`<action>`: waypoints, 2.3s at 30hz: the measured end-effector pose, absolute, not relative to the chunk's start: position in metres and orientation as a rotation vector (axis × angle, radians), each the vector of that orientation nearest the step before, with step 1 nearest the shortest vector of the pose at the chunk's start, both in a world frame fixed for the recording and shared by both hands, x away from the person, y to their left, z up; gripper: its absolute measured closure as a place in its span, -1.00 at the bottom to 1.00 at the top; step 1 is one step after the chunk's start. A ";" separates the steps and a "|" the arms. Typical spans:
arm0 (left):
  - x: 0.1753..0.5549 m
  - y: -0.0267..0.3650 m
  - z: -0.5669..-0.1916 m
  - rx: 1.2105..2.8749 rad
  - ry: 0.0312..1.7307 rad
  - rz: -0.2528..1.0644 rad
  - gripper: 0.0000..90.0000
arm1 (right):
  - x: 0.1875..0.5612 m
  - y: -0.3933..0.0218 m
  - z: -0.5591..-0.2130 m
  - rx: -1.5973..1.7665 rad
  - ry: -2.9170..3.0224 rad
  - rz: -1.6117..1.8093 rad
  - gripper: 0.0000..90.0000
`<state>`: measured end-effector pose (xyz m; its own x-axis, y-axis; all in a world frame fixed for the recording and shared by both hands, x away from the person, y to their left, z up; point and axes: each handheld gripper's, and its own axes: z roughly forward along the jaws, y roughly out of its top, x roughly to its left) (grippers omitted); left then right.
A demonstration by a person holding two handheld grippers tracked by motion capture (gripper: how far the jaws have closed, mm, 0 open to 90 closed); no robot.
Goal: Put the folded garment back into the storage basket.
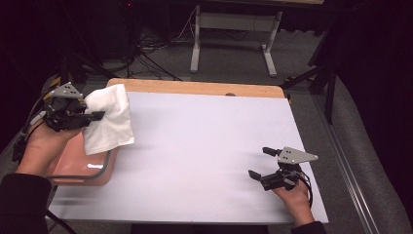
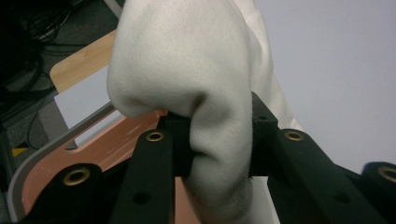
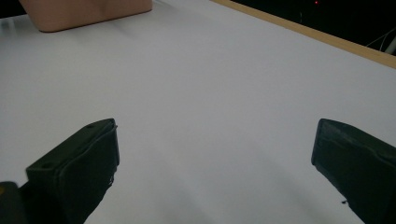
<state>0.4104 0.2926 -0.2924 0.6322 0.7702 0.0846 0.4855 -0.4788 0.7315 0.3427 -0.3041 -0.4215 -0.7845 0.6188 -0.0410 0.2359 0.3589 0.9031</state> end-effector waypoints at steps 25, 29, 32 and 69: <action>0.418 0.317 -0.313 2.328 1.081 0.622 0.55 | 0.344 -0.298 -0.423 0.723 2.270 1.395 -0.98; 0.422 0.316 -0.322 2.373 1.080 0.637 0.55 | 0.344 -0.298 -0.423 0.724 2.273 1.390 -0.98; 0.425 0.316 -0.327 2.387 1.079 0.641 0.55 | 0.343 -0.299 -0.423 0.725 2.269 1.391 -0.98; 0.452 0.324 -0.375 2.573 0.989 0.663 0.54 | 0.329 -0.309 -0.428 0.766 2.253 1.360 -0.98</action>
